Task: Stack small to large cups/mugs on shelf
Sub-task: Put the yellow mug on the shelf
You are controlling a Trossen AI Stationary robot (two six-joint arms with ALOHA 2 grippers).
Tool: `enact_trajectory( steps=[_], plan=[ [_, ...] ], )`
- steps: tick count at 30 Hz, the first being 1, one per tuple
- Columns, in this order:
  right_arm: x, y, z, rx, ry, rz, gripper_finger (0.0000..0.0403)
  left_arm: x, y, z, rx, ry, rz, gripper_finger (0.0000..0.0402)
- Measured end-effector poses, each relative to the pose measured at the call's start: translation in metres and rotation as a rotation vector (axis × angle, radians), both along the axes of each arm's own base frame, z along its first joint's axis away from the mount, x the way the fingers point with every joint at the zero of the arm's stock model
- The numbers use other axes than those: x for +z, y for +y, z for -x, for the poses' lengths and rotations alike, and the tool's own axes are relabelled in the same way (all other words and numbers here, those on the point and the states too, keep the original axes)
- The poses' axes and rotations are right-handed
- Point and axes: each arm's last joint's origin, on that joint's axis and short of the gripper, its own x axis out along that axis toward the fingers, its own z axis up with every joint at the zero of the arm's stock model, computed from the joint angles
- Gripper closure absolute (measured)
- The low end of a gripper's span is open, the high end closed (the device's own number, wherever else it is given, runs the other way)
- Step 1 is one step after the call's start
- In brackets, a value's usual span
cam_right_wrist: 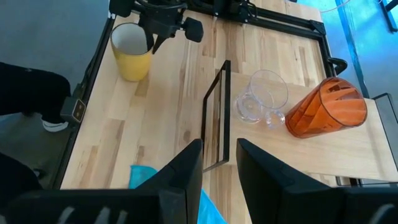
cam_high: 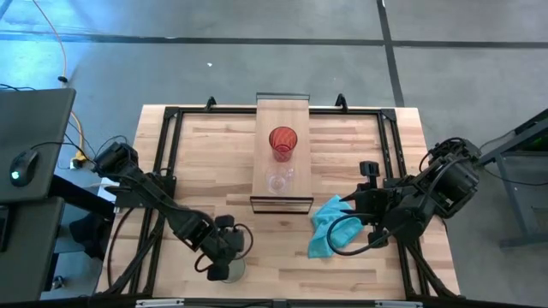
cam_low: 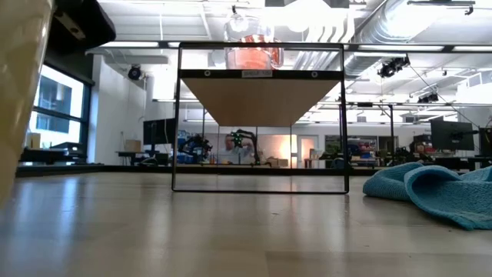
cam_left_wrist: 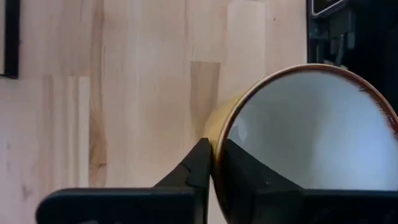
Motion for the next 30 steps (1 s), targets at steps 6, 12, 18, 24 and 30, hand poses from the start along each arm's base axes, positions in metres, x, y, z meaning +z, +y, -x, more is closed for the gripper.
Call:
enact_trajectory(
  steps=[6, 12, 18, 24, 30],
  plan=[
    [0.0, 0.0, 0.0, 0.0, 0.0, 0.0, 0.0311, 0.01, 0.002, -0.001, -0.003, -0.017, -0.083, 0.0394],
    [-0.001, 0.001, -0.001, 0.0, 0.003, 0.004, 0.0311, 0.023, 0.006, -0.001, 0.001, 0.019, -0.145, 0.0394],
    [-0.013, 0.005, -0.005, -0.004, 0.044, 0.032, 0.0311, 0.034, 0.019, 0.0, 0.023, 0.1, -0.194, 0.0395],
    [-0.029, 0.009, -0.01, -0.03, 0.097, 0.047, 0.0311, 0.046, 0.034, -0.005, 0.024, 0.127, -0.208, 0.0396],
    [-0.036, 0.011, -0.011, -0.025, 0.132, 0.037, 0.0311, 0.057, 0.045, -0.011, 0.004, 0.134, -0.201, 0.0396]
  ],
)
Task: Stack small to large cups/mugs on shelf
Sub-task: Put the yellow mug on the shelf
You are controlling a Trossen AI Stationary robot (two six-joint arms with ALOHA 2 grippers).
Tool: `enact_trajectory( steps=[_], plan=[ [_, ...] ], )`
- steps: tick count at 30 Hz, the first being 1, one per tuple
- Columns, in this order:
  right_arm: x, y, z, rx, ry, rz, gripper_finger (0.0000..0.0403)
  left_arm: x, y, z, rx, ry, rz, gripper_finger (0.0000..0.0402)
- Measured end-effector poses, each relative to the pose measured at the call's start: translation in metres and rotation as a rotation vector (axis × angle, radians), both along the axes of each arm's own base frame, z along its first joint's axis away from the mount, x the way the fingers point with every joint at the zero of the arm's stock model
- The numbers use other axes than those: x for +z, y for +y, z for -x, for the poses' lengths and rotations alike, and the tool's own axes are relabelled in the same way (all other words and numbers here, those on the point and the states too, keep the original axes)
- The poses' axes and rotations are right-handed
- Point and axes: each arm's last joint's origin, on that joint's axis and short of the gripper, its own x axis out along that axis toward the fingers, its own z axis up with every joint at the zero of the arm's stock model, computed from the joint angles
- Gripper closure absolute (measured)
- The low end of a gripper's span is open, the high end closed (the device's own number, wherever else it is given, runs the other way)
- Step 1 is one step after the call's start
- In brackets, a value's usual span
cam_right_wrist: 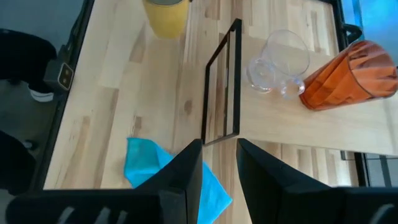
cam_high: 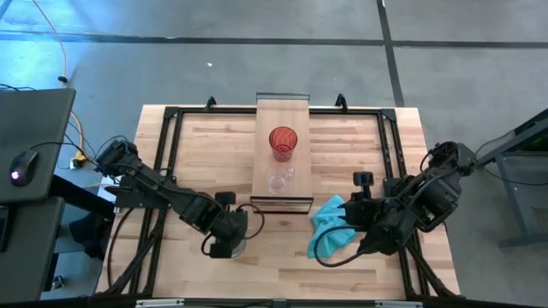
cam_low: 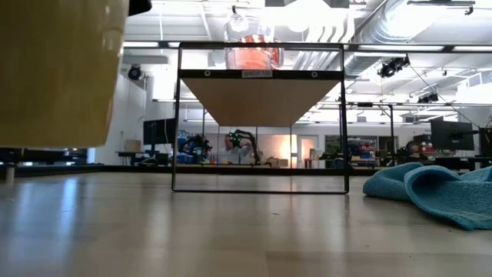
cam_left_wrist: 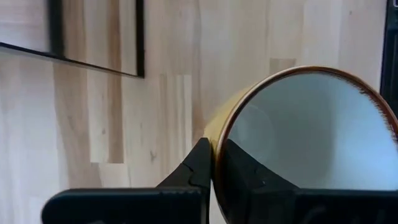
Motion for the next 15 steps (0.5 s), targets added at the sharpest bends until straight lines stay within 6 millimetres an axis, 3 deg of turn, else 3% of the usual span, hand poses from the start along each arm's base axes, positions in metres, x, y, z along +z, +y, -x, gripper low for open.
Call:
enact_trajectory(
  steps=[7, 15],
  plan=[
    [0.0, 0.006, 0.005, 0.025, 0.001, -0.007, 0.0311, 0.018, 0.013, 0.003, -0.003, -0.006, -0.009, 0.0396],
    [0.0, 0.011, 0.009, 0.028, -0.006, -0.018, 0.0311, 0.046, 0.023, 0.026, 0.006, -0.081, -0.013, 0.0396]
  ],
)
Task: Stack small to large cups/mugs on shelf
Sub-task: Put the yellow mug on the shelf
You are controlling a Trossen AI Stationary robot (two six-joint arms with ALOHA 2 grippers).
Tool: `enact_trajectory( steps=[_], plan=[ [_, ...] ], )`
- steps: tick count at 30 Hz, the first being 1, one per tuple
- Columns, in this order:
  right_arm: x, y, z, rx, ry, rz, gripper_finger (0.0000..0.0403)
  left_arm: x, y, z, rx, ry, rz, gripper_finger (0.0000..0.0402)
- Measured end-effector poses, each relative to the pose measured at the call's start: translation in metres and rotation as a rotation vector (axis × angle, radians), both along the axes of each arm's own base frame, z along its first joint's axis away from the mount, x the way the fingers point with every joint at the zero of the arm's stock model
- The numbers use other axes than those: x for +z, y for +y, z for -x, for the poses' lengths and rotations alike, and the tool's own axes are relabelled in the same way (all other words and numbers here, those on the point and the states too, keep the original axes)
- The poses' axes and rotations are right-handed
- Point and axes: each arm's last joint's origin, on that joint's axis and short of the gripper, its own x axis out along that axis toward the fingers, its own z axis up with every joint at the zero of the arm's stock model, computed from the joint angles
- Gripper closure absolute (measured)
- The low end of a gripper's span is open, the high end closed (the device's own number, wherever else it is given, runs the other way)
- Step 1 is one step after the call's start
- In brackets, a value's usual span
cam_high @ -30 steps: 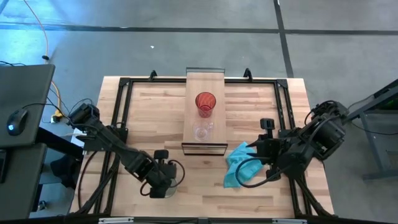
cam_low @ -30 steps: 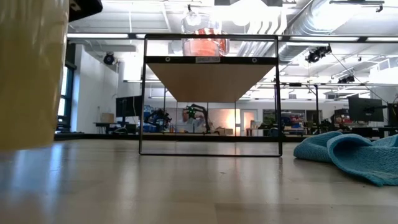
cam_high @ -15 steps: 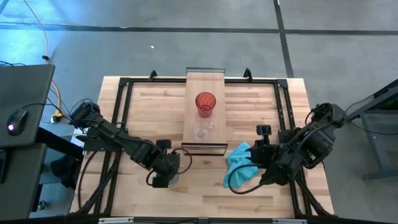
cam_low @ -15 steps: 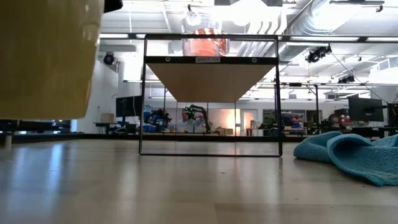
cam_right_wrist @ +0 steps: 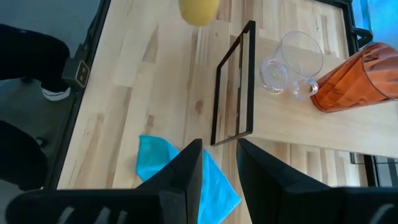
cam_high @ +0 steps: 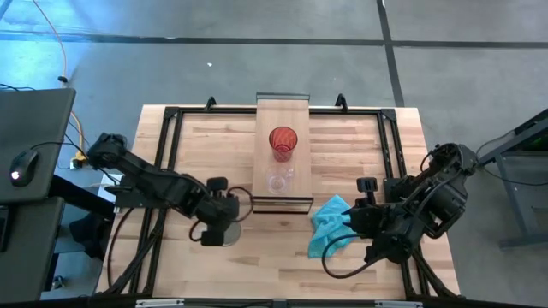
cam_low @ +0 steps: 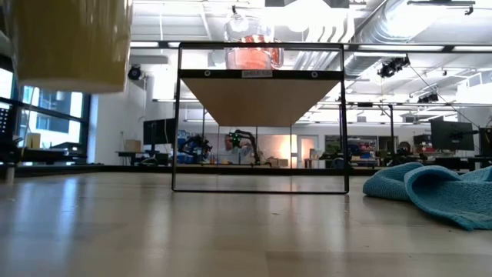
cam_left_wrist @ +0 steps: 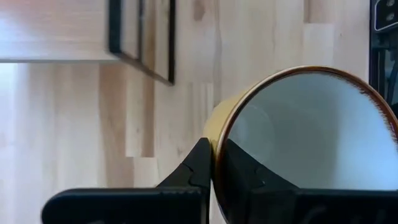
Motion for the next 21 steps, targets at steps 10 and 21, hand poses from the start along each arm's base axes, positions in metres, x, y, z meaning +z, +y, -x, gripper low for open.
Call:
enact_trajectory(
  steps=[10, 21],
  plan=[
    [0.0, 0.0, 0.0, -0.043, -0.006, -0.034, 0.0311, 0.027, 0.033, 0.028, 0.089, -0.033, -0.007, 0.0396],
    [0.0, 0.001, 0.0, -0.082, 0.0, -0.082, 0.0311, 0.05, 0.089, 0.051, 0.164, -0.103, -0.027, 0.0397]
  ],
)
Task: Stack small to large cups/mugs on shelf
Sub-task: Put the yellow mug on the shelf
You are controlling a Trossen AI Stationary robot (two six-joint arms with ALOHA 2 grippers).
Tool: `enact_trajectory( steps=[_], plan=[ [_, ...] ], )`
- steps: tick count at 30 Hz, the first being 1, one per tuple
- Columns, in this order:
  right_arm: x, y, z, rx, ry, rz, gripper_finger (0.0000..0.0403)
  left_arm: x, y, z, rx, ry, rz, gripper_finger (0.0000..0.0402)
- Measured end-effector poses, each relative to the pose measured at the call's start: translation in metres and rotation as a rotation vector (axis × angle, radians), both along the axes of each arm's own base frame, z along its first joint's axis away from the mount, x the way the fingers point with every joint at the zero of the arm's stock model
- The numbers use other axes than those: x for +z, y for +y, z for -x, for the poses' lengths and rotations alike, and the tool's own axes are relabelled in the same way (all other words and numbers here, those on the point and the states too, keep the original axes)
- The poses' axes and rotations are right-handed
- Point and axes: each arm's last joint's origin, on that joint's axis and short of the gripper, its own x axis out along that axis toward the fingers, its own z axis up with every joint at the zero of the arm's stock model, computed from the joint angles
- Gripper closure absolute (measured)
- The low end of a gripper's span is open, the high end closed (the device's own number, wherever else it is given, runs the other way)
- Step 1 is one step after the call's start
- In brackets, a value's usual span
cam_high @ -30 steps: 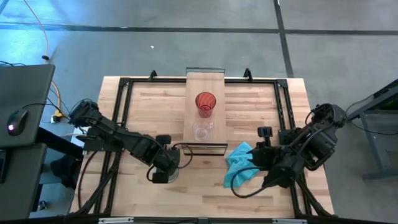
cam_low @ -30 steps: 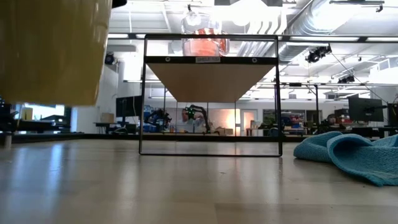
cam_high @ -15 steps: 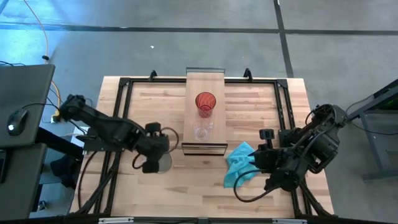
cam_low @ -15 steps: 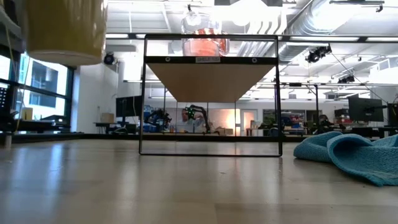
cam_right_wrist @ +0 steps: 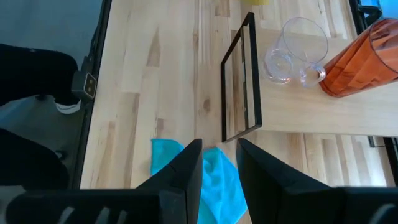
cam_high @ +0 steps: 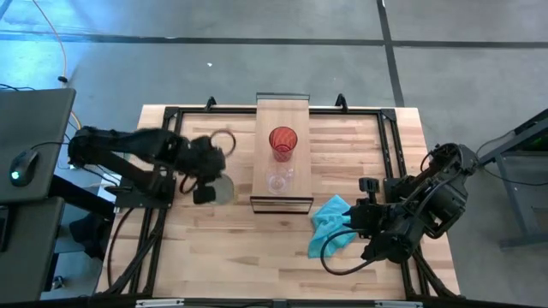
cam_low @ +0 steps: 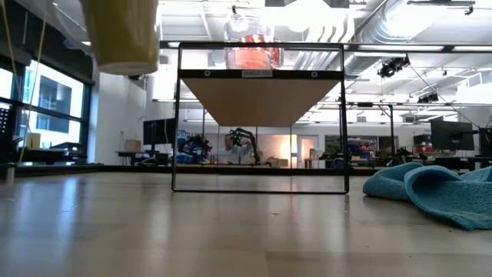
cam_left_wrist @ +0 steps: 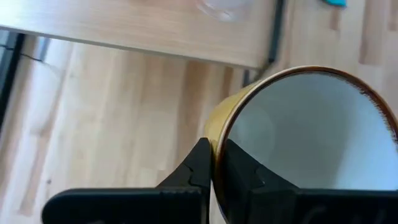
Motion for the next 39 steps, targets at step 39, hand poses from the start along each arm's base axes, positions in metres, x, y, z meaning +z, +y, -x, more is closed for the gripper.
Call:
enact_trajectory(
  steps=[39],
  plan=[
    [-0.021, 0.0, -0.037, -0.116, 0.091, -0.061, 0.0311, 0.06, 0.224, 0.011, 0.092, -0.14, -0.09, 0.0397]
  ],
)
